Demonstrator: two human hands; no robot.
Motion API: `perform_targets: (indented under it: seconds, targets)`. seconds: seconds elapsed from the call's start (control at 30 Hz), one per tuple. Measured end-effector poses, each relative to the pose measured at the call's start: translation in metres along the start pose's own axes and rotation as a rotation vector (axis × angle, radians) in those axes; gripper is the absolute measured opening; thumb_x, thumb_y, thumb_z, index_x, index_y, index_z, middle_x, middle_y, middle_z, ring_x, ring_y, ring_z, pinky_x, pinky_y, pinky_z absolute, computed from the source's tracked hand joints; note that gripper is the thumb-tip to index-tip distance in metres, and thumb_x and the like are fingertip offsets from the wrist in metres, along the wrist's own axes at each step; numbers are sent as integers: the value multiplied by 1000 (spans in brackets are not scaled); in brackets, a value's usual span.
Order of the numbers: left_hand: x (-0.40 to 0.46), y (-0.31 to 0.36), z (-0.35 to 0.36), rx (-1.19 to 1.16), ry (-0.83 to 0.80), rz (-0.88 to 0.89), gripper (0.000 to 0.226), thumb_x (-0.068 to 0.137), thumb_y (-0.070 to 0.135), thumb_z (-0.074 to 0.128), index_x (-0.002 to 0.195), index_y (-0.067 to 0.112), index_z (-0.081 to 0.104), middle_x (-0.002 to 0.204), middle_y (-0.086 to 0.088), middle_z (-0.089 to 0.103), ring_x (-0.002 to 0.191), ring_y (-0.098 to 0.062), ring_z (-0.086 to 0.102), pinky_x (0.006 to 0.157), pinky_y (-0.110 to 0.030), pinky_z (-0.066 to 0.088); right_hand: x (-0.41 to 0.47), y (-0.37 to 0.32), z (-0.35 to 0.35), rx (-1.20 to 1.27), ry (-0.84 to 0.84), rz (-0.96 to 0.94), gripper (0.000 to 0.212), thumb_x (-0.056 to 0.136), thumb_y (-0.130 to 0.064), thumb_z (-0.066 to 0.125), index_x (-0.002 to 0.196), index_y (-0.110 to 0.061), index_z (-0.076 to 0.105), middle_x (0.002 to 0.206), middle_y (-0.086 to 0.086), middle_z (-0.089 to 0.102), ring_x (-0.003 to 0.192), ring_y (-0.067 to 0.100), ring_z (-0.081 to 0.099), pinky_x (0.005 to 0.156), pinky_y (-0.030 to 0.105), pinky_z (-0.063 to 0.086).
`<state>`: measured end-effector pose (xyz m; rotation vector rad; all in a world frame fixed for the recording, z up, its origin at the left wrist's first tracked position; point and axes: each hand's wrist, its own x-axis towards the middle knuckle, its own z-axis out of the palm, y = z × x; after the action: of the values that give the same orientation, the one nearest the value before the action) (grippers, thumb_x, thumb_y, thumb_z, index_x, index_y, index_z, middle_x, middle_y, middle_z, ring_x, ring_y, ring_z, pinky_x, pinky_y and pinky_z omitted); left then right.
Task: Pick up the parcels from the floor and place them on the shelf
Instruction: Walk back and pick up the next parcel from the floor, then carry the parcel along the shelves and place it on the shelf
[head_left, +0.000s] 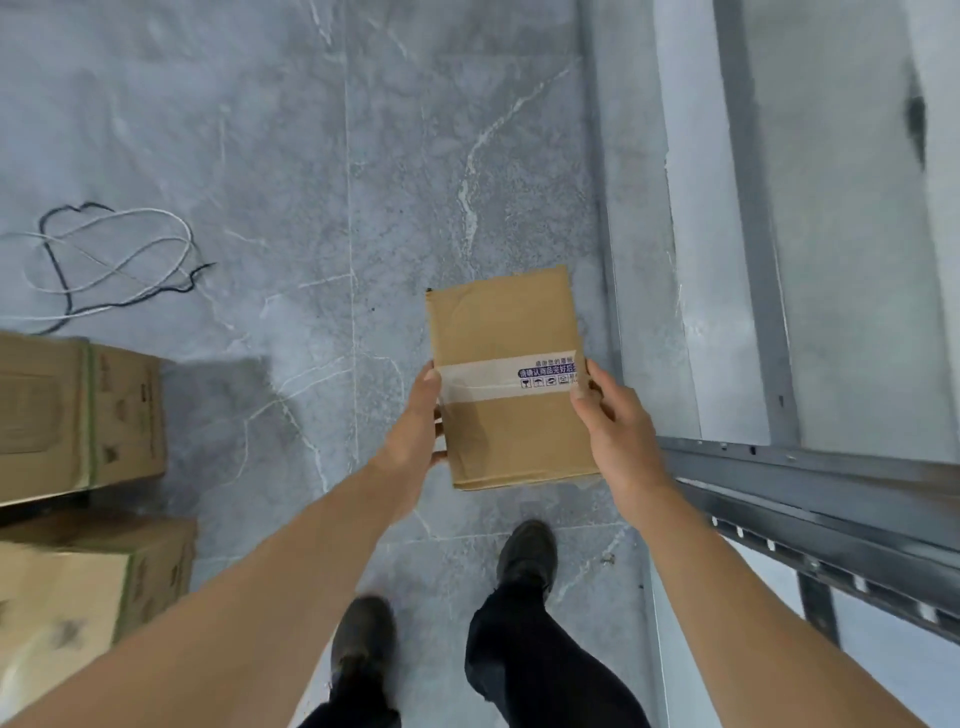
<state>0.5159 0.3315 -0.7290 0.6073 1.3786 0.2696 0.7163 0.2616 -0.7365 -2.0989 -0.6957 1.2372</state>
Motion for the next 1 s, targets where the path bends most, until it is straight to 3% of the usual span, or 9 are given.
perform_targets:
  seconds: [0.3,0.4,0.47,0.6,0.67,0.73,0.8,0.87,1.0]
  targets:
    - [-209,144,-70,52,-29,454,43,116,25,29,144,54,44,105,14,67,95,0,66,78,-26,51,-197,-210,-33,115,156,-248,41,106,-32,53,143,-49,49,128,-18,55,107,-21,56,91,4,47]
    - [-287,191,-85,109,-62,552,49,115,17,28,151,47,42,82,17,60,74,12,62,77,-20,49,-263,-277,-49,159,197,-343,44,106,-34,53,149,-41,50,142,-7,54,126,3,58,109,30,49]
    - [-337,219,-92,128,-89,617,48,115,19,30,153,45,42,94,13,60,79,13,62,79,-19,51,-305,-319,-59,189,228,-399,41,106,-33,52,145,-46,49,142,-6,54,123,1,58,111,33,48]
    - [-419,272,-104,63,-104,692,40,113,32,37,147,51,46,125,21,64,112,11,60,105,-31,51,-369,-393,-81,204,258,-516,41,108,-29,49,121,-67,43,124,-28,53,104,-31,51,89,0,43]
    - [-452,293,-112,53,-136,701,39,109,49,43,147,53,47,133,27,66,131,3,55,116,-45,43,-391,-419,-91,191,276,-549,39,108,-29,49,126,-64,45,122,-29,52,100,-34,49,83,-7,40]
    - [-478,310,-119,52,-196,682,64,92,70,52,152,50,43,144,23,62,141,-6,51,117,-50,44,-407,-438,-100,205,291,-582,39,108,-31,49,141,-53,48,129,-20,56,102,-35,48,85,-8,38]
    - [-503,321,-123,58,-262,682,90,73,80,61,153,41,45,124,24,70,117,-1,65,93,-36,59,-422,-454,-108,202,298,-630,45,108,-34,49,152,-45,46,140,-16,56,108,-34,46,90,-5,37]
    - [-527,326,-128,99,-311,734,106,59,86,71,145,27,49,86,23,70,71,1,66,61,-21,54,-436,-467,-114,195,293,-685,46,108,-35,47,153,-45,43,144,-17,55,113,-31,44,97,-1,35]
    - [-551,332,-130,90,-313,792,124,42,89,79,144,23,54,105,9,74,82,-8,69,62,-21,55,-464,-480,-125,221,292,-746,43,108,-31,46,136,-63,36,133,-27,55,102,-34,49,84,-8,36]
